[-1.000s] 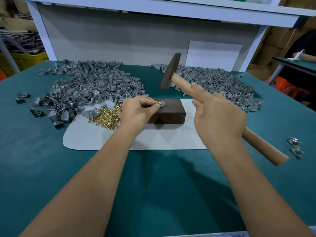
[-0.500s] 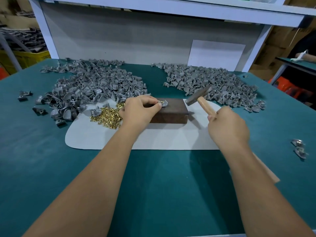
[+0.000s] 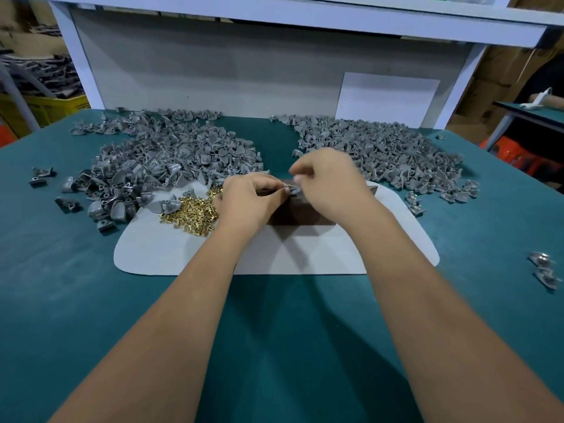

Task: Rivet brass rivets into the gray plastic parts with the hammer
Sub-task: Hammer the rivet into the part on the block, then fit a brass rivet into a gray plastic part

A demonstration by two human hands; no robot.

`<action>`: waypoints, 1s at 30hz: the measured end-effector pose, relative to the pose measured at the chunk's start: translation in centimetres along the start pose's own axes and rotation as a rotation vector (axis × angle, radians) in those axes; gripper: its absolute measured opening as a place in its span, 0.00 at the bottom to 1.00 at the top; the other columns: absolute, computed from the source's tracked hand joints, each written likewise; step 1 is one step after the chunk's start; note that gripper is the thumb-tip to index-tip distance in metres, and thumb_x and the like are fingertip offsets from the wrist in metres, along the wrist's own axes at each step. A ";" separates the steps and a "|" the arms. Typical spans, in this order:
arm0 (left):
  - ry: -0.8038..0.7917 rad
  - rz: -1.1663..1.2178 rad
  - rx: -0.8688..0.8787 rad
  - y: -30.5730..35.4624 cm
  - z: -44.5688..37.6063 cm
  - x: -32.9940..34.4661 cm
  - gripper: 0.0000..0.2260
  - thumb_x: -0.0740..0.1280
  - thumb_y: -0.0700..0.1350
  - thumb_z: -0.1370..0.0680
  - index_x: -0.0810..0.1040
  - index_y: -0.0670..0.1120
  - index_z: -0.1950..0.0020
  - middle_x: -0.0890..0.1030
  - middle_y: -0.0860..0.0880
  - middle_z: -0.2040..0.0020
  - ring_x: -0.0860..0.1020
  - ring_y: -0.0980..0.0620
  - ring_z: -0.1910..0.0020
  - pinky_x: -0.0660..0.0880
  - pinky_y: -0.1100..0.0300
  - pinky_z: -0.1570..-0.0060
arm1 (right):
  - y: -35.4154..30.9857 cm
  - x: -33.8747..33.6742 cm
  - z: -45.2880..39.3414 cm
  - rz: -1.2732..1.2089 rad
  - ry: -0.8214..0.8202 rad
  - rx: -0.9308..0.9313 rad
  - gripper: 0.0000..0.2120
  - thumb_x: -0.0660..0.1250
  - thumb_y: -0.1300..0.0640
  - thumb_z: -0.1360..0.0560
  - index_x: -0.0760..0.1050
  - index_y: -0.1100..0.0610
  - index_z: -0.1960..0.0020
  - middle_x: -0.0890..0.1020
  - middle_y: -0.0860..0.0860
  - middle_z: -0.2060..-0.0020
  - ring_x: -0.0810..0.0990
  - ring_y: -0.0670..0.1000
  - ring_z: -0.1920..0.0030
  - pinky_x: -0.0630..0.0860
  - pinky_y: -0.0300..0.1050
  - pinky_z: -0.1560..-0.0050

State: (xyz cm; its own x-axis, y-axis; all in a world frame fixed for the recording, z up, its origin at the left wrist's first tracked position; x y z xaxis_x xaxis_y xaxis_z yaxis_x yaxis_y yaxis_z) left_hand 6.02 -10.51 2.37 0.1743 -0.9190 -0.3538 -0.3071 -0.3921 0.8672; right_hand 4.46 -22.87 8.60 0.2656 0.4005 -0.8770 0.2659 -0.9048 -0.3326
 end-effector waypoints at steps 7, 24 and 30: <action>-0.021 0.029 0.021 0.2 -0.3 0.1 0.10 0.75 0.45 0.25 0.82 0.60 0.62 0.82 0.57 0.55 0.79 0.48 0.43 0.68 0.38 0.35 | 0.4 2.6 -1.5 0.034 -0.105 -0.020 0.09 0.67 0.63 0.26 0.84 0.54 0.52 0.84 0.56 0.57 0.80 0.57 0.53 0.78 0.49 0.50; -0.031 -0.099 0.011 0.2 -0.4 0.0 0.07 0.73 0.50 0.25 0.80 0.63 0.59 0.83 0.58 0.49 0.76 0.52 0.39 0.67 0.42 0.33 | 5.3 1.1 1.0 -0.598 0.298 0.183 0.06 0.68 0.64 0.30 0.80 0.54 0.62 0.77 0.44 0.71 0.73 0.40 0.69 0.71 0.32 0.64; -0.043 -0.113 0.034 0.5 -0.4 0.1 0.06 0.74 0.49 0.25 0.81 0.62 0.58 0.83 0.56 0.48 0.76 0.49 0.38 0.68 0.41 0.34 | 5.1 1.7 0.6 -0.599 0.203 0.149 0.08 0.69 0.66 0.28 0.80 0.54 0.60 0.80 0.45 0.67 0.77 0.43 0.65 0.75 0.36 0.58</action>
State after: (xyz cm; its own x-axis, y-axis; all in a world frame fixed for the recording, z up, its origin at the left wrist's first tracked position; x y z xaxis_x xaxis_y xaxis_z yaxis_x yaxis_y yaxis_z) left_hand 6.30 -10.77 2.93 0.1698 -0.8693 -0.4642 -0.3195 -0.4942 0.8085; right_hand 5.71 -26.85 5.21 0.2849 0.8484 -0.4462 0.2945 -0.5204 -0.8015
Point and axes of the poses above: each hand's wrist, its own z-axis away from the middle knuckle, its own x-axis out of the palm, y = z × x, the point moved 9 cm from there along -z, towards the middle knuckle
